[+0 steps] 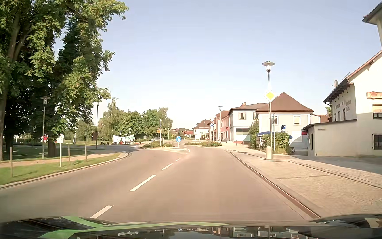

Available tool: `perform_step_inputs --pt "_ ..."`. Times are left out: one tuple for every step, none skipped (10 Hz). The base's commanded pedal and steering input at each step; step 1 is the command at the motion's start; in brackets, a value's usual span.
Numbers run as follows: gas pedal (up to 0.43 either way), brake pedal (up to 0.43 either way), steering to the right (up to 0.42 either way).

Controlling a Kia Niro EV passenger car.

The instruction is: Follow the waypoints while adhering to traffic rules and regulations

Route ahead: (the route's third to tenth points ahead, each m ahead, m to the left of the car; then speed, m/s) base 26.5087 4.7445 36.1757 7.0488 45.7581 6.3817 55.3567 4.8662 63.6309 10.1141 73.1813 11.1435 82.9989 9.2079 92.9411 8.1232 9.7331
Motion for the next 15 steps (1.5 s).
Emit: perform_step_inputs --pt "0.000 0.000 0.023" --pt "0.000 0.049 0.022" --pt "0.000 0.079 0.020" --pt "0.000 0.098 0.018" --pt "0.000 0.116 0.015" --pt "0.000 0.122 0.014" --pt "0.000 0.128 0.014" --pt "0.000 0.134 0.014" --pt "0.000 0.146 0.011" --pt "0.000 0.152 0.008" --pt "0.000 0.171 0.008" --pt "0.000 0.183 0.007" --pt "0.000 0.195 0.006" --pt "0.000 0.195 0.002" --pt "0.000 0.177 -0.003"
